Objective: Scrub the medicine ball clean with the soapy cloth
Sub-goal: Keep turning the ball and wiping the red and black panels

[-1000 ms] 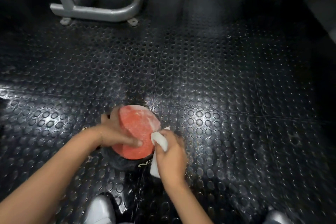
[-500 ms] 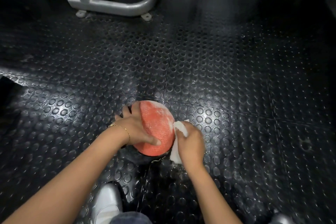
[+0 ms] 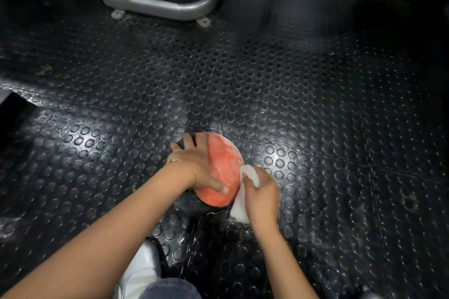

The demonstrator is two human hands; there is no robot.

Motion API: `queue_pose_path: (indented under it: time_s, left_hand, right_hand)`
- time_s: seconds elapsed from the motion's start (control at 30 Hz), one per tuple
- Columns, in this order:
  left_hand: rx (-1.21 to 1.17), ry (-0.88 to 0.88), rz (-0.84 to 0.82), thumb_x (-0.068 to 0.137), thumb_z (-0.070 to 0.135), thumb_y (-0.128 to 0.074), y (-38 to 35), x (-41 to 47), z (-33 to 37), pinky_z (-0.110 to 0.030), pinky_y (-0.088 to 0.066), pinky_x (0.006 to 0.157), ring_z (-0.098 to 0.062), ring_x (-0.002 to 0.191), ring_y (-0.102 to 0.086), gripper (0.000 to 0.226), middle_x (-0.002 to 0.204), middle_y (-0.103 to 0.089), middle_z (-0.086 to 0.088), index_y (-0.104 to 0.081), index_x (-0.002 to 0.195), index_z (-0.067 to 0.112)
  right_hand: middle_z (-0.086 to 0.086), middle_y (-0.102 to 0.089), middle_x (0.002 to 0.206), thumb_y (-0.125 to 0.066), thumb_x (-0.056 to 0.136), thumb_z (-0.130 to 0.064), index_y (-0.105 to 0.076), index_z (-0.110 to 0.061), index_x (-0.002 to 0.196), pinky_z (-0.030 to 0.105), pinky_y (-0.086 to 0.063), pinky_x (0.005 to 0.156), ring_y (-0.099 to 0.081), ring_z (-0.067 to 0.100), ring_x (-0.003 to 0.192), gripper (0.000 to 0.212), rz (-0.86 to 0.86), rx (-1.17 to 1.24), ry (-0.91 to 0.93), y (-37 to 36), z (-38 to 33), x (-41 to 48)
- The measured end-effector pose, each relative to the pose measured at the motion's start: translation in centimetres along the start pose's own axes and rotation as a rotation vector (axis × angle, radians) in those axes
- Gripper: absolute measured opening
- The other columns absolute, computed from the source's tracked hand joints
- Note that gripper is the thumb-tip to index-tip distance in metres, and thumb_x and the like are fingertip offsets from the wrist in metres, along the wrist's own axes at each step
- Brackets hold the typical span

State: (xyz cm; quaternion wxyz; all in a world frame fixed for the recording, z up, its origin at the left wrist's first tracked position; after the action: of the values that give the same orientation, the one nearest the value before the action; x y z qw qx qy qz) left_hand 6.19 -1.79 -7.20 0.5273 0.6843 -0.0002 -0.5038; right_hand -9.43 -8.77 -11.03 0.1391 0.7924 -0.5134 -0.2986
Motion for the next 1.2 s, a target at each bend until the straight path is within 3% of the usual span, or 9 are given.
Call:
queue_pose_path:
  time_s: [0.1,0.23,0.4,0.57,0.73,0.9,0.97,1.07,1.2]
  left_hand:
    - [0.007,0.001,-0.005,0.056,0.067,-0.075,-0.1,-0.1,0.2,-0.052,-0.027,0.11,-0.046,0.141,0.004,0.139,0.155,0.011,-0.013,0.021,0.146,0.022]
    - [0.003,-0.015,-0.002,0.055,0.066,-0.076,-0.1,0.0,-0.3,-0.053,-0.026,0.111,-0.046,0.141,0.001,0.139,0.156,0.009,-0.011,0.02,0.146,0.024]
    - [0.03,-0.021,-0.007,0.058,0.067,-0.074,-0.3,-0.3,0.3,-0.051,-0.024,0.111,-0.046,0.141,0.006,0.139,0.156,0.014,-0.012,0.023,0.146,0.021]
    - [0.029,-0.049,-0.027,0.057,0.064,-0.077,-0.1,-0.1,0.0,-0.055,-0.025,0.111,-0.045,0.141,0.009,0.14,0.155,0.018,-0.012,0.024,0.145,0.025]
    - [0.059,-0.059,-0.022,0.057,0.065,-0.076,-0.5,-0.1,0.3,-0.055,-0.027,0.11,-0.047,0.14,0.01,0.14,0.155,0.018,-0.012,0.025,0.145,0.024]
    - [0.032,-0.087,-0.047,0.055,0.058,-0.081,-0.3,0.1,-0.3,-0.057,-0.023,0.111,-0.044,0.14,0.013,0.141,0.155,0.02,-0.008,0.024,0.145,0.029]
    - [0.049,-0.085,-0.045,0.056,0.06,-0.08,-0.4,0.0,-0.1,-0.056,-0.022,0.111,-0.044,0.14,0.014,0.141,0.155,0.022,-0.008,0.026,0.144,0.029]
    - [0.1,-0.068,-0.04,0.056,0.065,-0.076,-0.6,0.0,0.4,-0.056,-0.026,0.11,-0.045,0.14,0.012,0.142,0.155,0.022,-0.01,0.028,0.143,0.025]
    - [0.112,-0.061,-0.051,0.056,0.067,-0.075,-0.6,0.2,0.3,-0.054,-0.026,0.111,-0.044,0.14,0.013,0.142,0.155,0.023,-0.01,0.03,0.142,0.024]
  right_hand:
    - [-0.001,-0.065,0.086,-0.054,0.089,-0.02,-0.063,-0.021,0.101,0.03,-0.048,0.065,-0.06,0.018,0.075,0.016,-0.013,0.034,-0.092,0.1,0.1,1.2]
    - [-0.003,-0.062,0.086,-0.055,0.087,-0.017,-0.065,-0.021,0.101,0.025,-0.041,0.062,-0.058,0.017,0.076,0.017,-0.036,0.005,0.038,-0.1,-1.1,-0.7]
    - [-0.004,-0.064,0.084,-0.056,0.089,-0.018,-0.063,-0.019,0.101,0.024,-0.04,0.061,-0.057,0.01,0.071,0.014,-0.026,0.162,-0.158,0.0,0.4,1.1]
    - [-0.003,-0.063,0.082,-0.058,0.087,-0.019,-0.065,-0.02,0.099,0.029,-0.047,0.068,-0.06,0.019,0.077,0.014,-0.007,0.059,-0.049,0.1,-0.2,-0.8]
    - [-0.007,-0.06,0.081,-0.056,0.089,-0.02,-0.063,-0.021,0.105,0.026,-0.043,0.066,-0.058,0.013,0.074,0.018,-0.044,0.096,-0.158,0.3,0.0,1.3]
    - [-0.004,-0.064,0.085,-0.054,0.088,-0.021,-0.063,-0.026,0.101,0.03,-0.05,0.069,-0.06,0.016,0.075,0.016,-0.055,-0.014,-0.005,0.0,-1.0,-0.5]
    - [-0.002,-0.064,0.089,-0.055,0.088,-0.022,-0.063,-0.023,0.105,0.03,-0.048,0.07,-0.059,0.017,0.078,0.018,-0.035,0.003,-0.03,0.2,-0.8,0.0]
    - [-0.002,-0.063,0.085,-0.055,0.089,-0.022,-0.063,-0.021,0.105,0.024,-0.041,0.061,-0.058,0.016,0.075,0.018,-0.021,-0.016,-0.082,0.5,-0.7,0.9]
    - [-0.001,-0.063,0.092,-0.053,0.087,-0.025,-0.064,-0.027,0.103,0.024,-0.043,0.059,-0.06,0.017,0.078,0.019,-0.035,-0.091,0.022,-0.1,-1.0,-0.3]
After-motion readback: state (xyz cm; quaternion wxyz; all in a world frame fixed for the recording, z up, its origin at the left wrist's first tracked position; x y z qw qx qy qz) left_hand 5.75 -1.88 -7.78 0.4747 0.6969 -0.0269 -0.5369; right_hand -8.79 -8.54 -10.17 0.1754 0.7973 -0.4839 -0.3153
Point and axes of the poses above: each hand's wrist, its own x-axis towards the middle knuckle, its own y-axis out of the back of the hand, z = x × y, the point moved 7 cm from there along x, towards the middle knuckle
